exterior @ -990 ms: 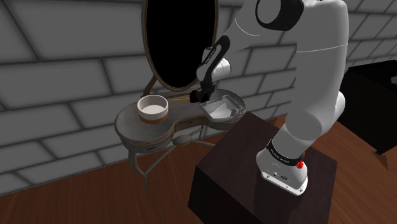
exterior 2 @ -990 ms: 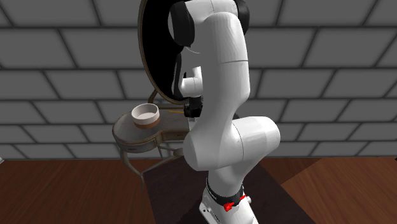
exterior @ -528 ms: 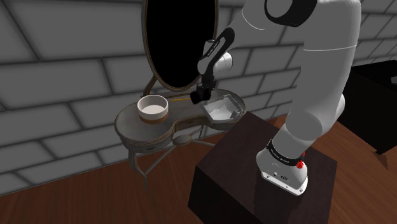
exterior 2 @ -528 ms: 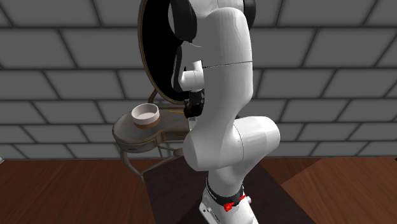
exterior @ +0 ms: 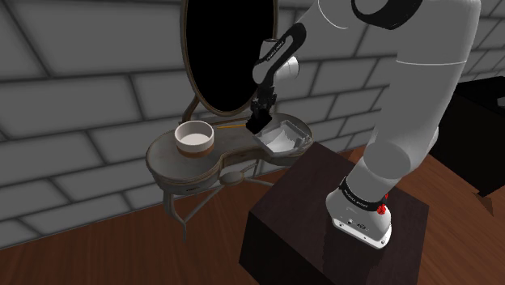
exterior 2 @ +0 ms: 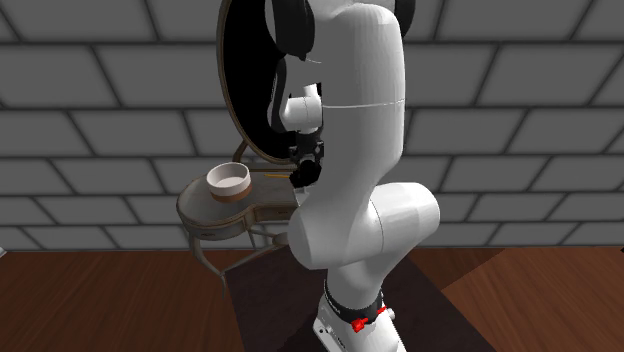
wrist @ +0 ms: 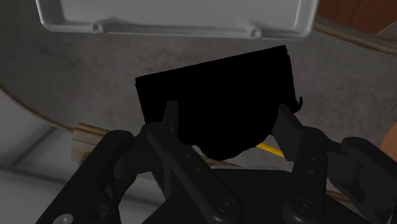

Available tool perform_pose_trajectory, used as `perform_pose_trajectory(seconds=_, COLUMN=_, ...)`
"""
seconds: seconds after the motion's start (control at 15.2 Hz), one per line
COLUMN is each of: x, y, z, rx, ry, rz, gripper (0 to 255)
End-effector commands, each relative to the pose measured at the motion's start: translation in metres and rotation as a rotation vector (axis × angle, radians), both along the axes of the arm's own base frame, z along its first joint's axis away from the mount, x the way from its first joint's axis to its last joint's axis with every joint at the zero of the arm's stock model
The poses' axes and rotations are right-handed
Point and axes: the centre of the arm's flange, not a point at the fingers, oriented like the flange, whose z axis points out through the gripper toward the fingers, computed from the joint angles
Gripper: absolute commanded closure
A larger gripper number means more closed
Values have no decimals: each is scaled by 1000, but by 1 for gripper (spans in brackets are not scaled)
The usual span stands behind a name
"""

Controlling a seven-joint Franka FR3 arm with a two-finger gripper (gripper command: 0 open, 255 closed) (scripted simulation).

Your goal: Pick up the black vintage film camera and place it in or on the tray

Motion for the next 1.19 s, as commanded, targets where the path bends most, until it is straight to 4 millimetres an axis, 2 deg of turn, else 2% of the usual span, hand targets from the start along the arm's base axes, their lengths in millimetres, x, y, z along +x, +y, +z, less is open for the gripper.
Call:
perform_pose_trajectory(seconds=0.0, x=0, y=0, z=10, rx=0, ry=0, rz=0, gripper=255)
perform_pose_trajectory(seconds=0.92, x=-1, y=0, z=81, rx=0, ry=0, rz=0, gripper=255)
perform_pose_trajectory(seconds=1.12, x=-40, y=-3, z=80, rx=0, ry=0, rz=0, gripper=255)
